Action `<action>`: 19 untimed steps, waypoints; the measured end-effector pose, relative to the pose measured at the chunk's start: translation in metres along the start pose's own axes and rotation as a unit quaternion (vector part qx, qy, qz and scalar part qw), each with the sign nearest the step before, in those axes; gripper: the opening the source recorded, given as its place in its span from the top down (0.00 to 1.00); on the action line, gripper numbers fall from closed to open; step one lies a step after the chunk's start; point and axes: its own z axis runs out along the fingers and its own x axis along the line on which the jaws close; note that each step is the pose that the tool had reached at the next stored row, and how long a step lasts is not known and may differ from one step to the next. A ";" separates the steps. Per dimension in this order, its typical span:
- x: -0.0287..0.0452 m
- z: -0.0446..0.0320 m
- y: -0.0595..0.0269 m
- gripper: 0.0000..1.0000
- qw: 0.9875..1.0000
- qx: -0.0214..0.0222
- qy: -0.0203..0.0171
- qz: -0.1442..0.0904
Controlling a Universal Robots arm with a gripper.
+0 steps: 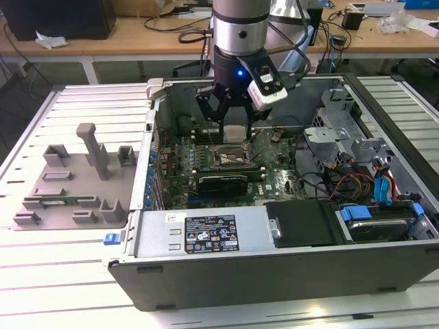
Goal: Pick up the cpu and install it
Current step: 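Pick up the cpu and move it towards the insertion slot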
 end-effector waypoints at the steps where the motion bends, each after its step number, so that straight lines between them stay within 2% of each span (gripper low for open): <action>1: -0.0003 0.0018 0.0010 0.45 1.000 0.000 0.000 0.000; 6: -0.0012 0.0133 0.0064 0.45 1.000 0.000 0.000 -0.001; 9: -0.0010 0.0198 0.0085 0.45 1.000 0.000 0.001 -0.012; 11: -0.0008 0.0270 0.0116 0.45 1.000 0.000 0.002 -0.028; 19: -0.0001 0.0470 0.0240 0.45 0.999 0.000 0.003 -0.048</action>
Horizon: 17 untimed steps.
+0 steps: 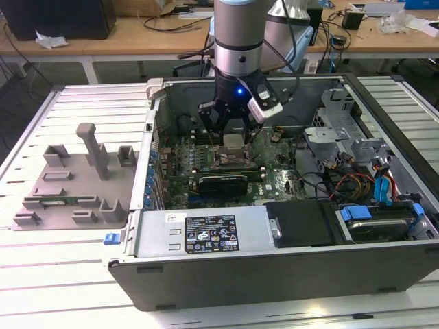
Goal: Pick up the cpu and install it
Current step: 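Pick up the cpu and move it towards the insertion slot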
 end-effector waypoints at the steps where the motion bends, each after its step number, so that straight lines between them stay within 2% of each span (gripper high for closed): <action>1: -0.0002 0.0018 0.0004 0.45 1.000 0.000 0.000 -0.001; 8: -0.0064 0.0136 0.0005 0.45 1.000 0.000 0.000 0.001; 9: -0.0064 0.0141 0.0005 0.45 1.000 0.003 0.000 0.002; 10: -0.0064 0.0141 0.0005 0.45 1.000 0.003 0.000 0.002; 17: -0.0064 0.0144 0.0031 0.45 1.000 0.003 0.000 0.002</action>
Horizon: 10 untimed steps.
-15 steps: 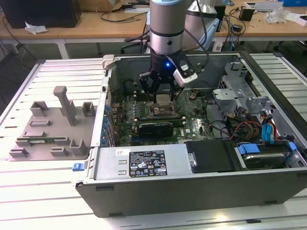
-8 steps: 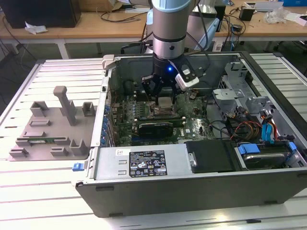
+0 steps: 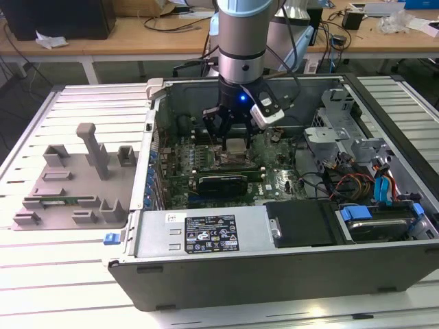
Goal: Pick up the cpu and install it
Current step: 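Pick up the cpu and move it towards the insertion slot, then place the cpu into insertion slot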
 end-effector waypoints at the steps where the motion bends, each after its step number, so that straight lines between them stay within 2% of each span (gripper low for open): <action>1: 0.0003 0.0000 0.0000 0.45 1.000 0.000 0.000 0.000; 3: 0.0025 0.0000 0.0004 0.45 1.000 0.000 0.000 0.000; 10: 0.0026 0.0000 0.0007 0.45 1.000 0.000 0.000 0.000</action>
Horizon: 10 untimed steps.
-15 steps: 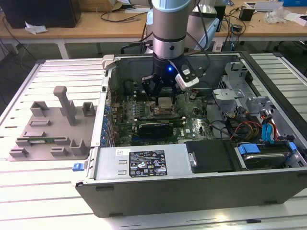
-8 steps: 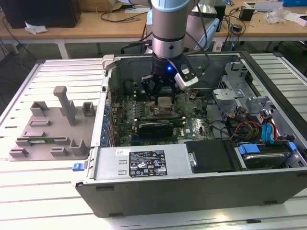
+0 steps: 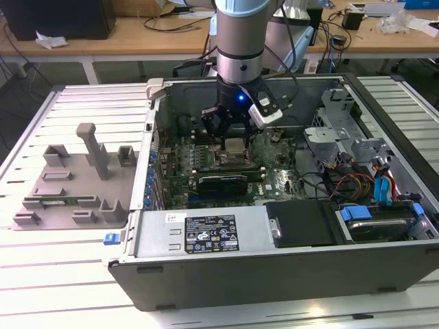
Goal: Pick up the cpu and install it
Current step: 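Place the cpu into insertion slot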
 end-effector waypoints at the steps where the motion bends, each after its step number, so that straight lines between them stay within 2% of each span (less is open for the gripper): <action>1: 0.0000 0.0000 0.0000 0.45 1.000 0.000 0.000 0.000; 7: 0.0001 0.0000 0.0002 0.45 1.000 0.000 0.000 0.001; 10: 0.0001 0.0000 0.0002 0.45 1.000 0.000 -0.001 0.031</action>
